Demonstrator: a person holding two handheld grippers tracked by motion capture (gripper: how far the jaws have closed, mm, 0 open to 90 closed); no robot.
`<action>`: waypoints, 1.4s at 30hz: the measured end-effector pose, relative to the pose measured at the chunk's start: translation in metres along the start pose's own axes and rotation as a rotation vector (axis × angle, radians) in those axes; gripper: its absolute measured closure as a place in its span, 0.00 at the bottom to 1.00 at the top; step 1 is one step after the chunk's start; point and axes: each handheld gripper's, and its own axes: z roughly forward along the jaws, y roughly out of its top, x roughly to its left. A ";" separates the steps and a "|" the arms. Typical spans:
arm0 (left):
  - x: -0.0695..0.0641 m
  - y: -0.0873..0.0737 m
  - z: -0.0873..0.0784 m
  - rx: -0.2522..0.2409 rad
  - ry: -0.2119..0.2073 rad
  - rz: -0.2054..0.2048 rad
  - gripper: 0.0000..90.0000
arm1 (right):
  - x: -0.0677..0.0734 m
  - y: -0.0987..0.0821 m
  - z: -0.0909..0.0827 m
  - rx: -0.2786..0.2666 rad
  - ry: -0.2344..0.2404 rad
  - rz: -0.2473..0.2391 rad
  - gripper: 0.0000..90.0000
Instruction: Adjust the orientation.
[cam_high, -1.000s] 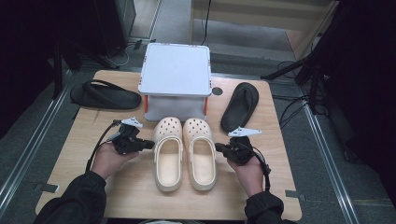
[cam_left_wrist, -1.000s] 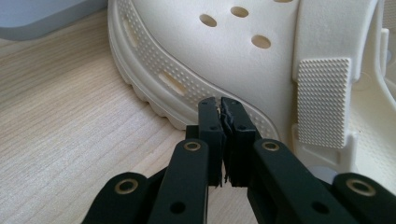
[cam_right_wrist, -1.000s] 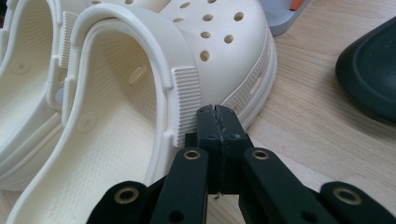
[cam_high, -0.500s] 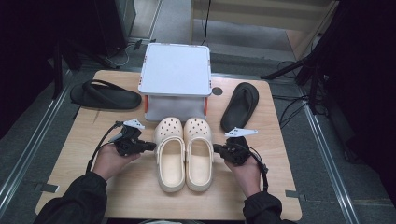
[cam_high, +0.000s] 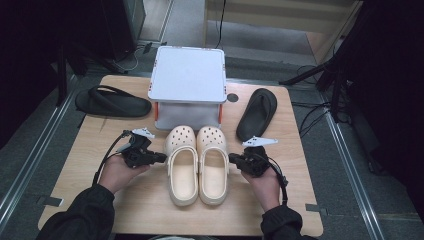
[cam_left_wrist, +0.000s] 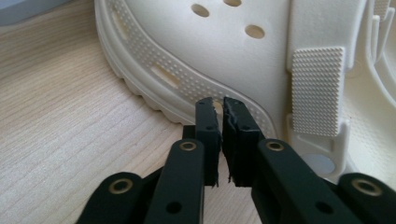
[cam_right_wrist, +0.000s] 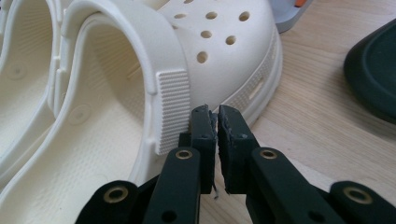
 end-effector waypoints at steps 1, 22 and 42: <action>0.001 0.001 -0.002 -0.006 -0.002 -0.002 0.92 | -0.001 0.000 -0.002 -0.009 -0.002 0.006 0.93; 0.006 0.019 -0.036 -0.068 -0.012 0.029 0.61 | 0.031 -0.002 -0.048 -0.109 0.021 0.010 0.68; 0.026 0.060 -0.064 -0.119 0.033 0.056 0.72 | 0.065 -0.002 -0.023 -0.058 0.094 -0.020 0.62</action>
